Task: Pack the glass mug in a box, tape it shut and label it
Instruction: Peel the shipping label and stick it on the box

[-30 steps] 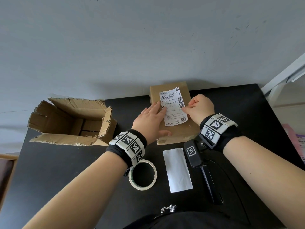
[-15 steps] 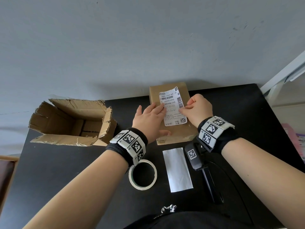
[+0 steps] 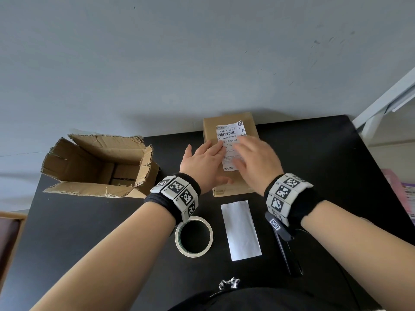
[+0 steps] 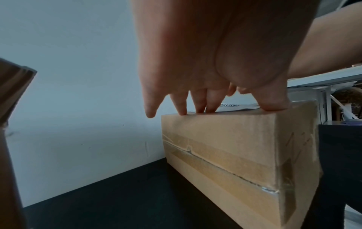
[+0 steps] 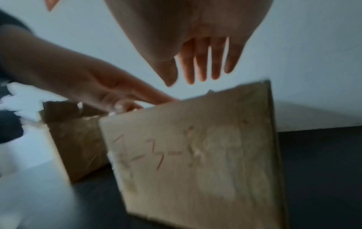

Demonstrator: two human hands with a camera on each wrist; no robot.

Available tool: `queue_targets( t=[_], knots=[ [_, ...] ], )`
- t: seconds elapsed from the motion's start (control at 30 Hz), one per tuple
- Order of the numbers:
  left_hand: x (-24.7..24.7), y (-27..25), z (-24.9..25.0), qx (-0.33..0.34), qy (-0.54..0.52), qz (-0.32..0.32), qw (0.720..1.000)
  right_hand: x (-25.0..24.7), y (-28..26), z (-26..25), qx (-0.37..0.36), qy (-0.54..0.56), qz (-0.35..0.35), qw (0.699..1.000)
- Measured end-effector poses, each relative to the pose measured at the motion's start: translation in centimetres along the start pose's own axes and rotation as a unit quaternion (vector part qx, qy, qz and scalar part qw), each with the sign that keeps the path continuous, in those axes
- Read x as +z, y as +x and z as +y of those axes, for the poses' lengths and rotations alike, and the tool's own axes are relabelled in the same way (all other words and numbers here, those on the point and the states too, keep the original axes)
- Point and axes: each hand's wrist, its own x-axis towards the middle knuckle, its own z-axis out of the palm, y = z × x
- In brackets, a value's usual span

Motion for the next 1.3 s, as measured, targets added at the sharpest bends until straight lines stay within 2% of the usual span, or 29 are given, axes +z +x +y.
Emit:
queue_targets(
  t=[0.07, 0.1, 0.2, 0.33, 0.53, 0.77, 0.93, 1.13, 1.3],
  knots=[
    [0.1, 0.0, 0.0, 0.002, -0.001, 0.001, 1.000, 1.1, -0.8, -0.2, -0.036, -0.058, -0.111, 0.991],
    [0.2, -0.1, -0.1, 0.003, 0.000, 0.001, 1.000, 1.4, -1.1, 0.0, -0.034, -0.080, -0.142, 0.986],
    [0.6, -0.1, -0.4, 0.008, -0.008, -0.002, 1.000, 2.0, -1.3, 0.5, -0.037, -0.101, -0.168, 0.980],
    [1.0, 0.0, -0.7, 0.011, -0.027, -0.005, 1.000, 1.8, -0.9, 1.1, -0.010, -0.095, -0.167, 0.981],
    [1.5, 0.6, -0.3, -0.009, -0.054, 0.112, 0.992, 2.0, -0.5, 2.1, 0.012, -0.090, -0.164, 0.982],
    [1.8, 1.6, -0.9, -0.007, -0.052, 0.092, 0.994, 0.6, 1.7, 2.7, 0.015, -0.033, -0.140, 0.989],
    [1.5, 3.1, -1.0, -0.003, -0.027, 0.082, 0.996, 1.6, 3.3, 3.4, -0.039, -0.090, -0.167, 0.981],
    [1.4, 4.1, -1.1, -0.029, -0.052, 0.095, 0.994, 2.2, 4.0, 4.0, -0.002, -0.069, -0.153, 0.986],
    [1.5, 4.9, -1.1, -0.038, -0.033, 0.106, 0.993, 2.2, 4.5, 4.2, 0.017, -0.056, -0.140, 0.988]
  ],
)
